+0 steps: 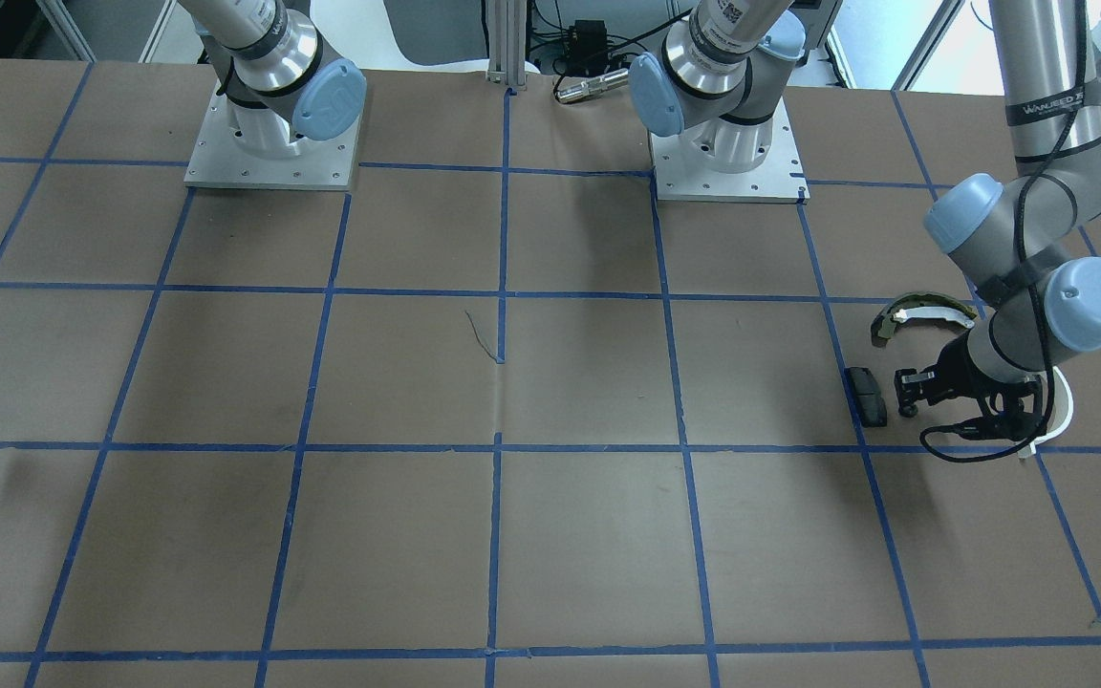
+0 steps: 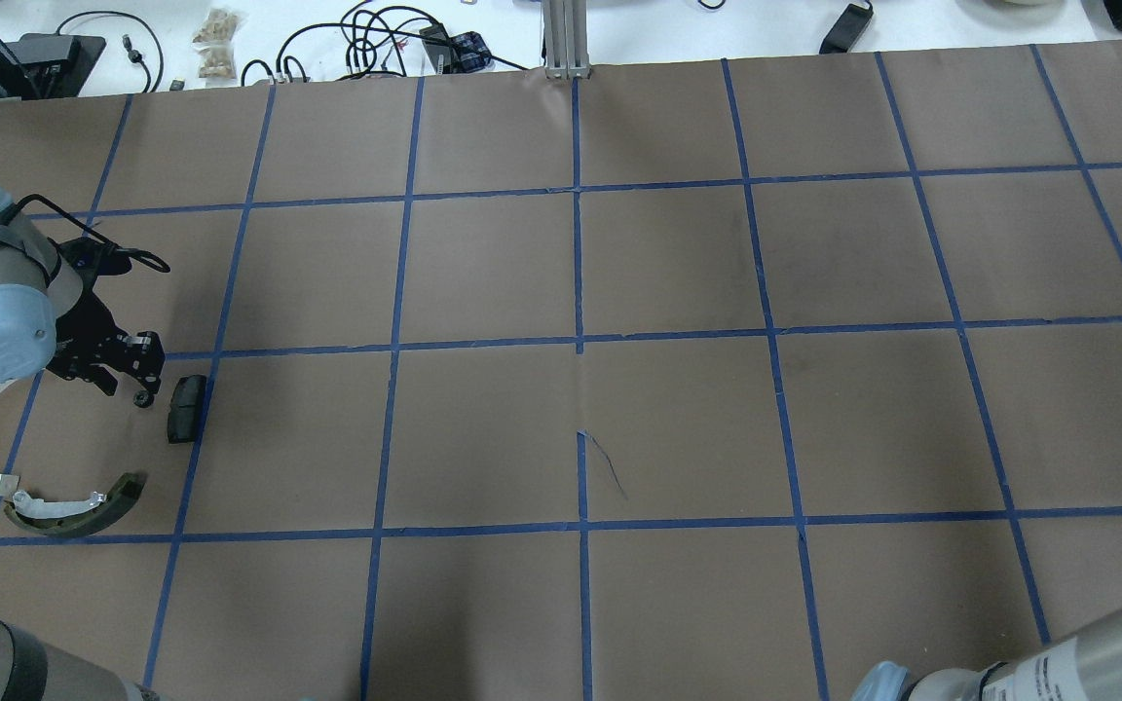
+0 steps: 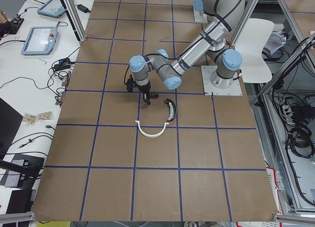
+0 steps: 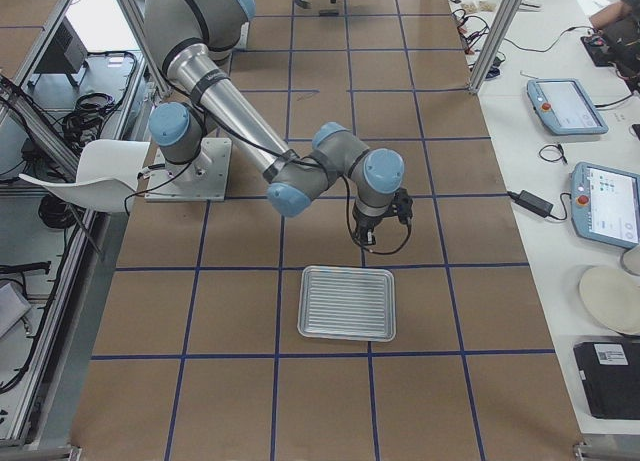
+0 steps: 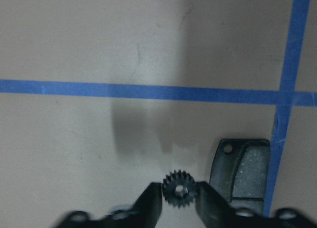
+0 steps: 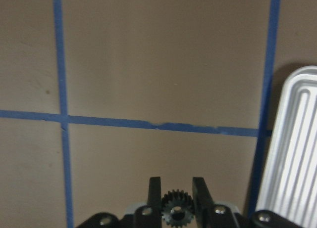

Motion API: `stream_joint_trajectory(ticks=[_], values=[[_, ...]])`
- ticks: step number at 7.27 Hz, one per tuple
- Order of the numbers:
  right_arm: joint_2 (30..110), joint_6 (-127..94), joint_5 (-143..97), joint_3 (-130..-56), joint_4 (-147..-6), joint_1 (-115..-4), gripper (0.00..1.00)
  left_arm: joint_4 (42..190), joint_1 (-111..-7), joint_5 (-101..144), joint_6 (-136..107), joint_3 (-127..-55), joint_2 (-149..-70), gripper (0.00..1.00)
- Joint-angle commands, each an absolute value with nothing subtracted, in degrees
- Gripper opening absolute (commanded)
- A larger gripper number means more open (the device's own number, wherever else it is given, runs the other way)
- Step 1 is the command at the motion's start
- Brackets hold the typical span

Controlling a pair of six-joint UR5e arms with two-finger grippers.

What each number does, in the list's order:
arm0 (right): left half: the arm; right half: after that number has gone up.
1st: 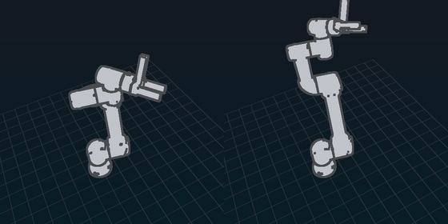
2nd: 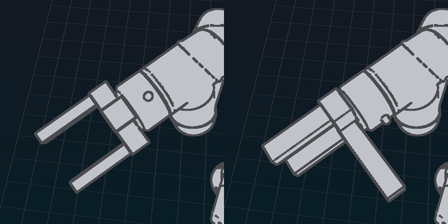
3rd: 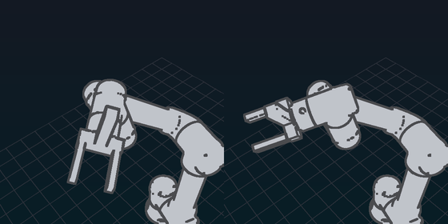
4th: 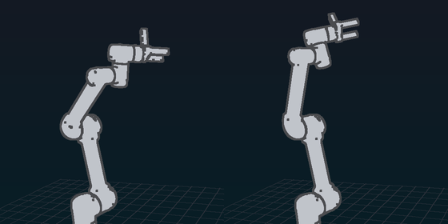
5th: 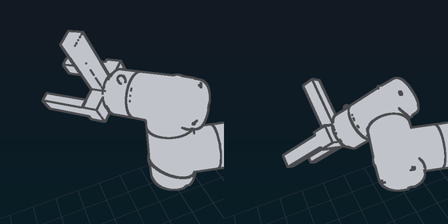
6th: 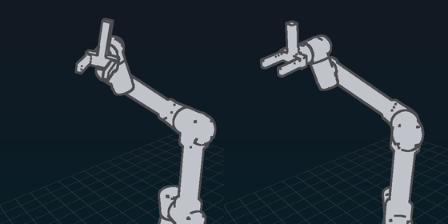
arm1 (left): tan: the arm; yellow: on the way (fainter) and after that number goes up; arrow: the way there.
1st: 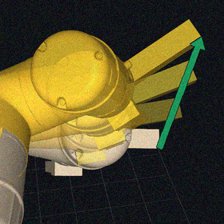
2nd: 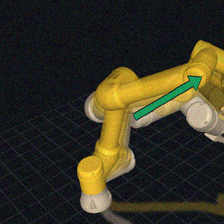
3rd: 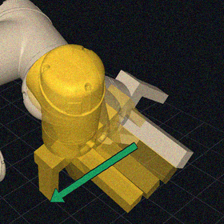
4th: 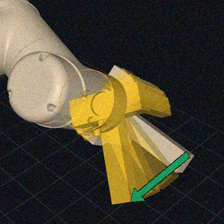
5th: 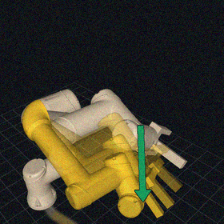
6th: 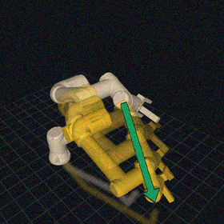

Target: Place bearing gear from tray to pile

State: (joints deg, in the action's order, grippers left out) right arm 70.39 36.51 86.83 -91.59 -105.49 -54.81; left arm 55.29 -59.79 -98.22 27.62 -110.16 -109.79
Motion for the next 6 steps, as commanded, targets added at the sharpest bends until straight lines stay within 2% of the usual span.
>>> stream_joint_trajectory(ticks=[1,3,6], values=[[73.73,15.74,82.81,-94.81,-103.89,-67.0,0.0,56.33,-60.73,-98.7,27.6,-109.87,-108.81,1.0],[77.59,-5.95,79.82,-101.31,-108.42,-79.82,0.0,58.7,-63.0,-96.96,27.07,-108.73,-105.93,1.0],[75.25,-28.61,79.89,-107.03,-124.24,-94.71,0.0,78.42,-73.78,-96.5,11.57,-97.6,-100.39,1.0]])
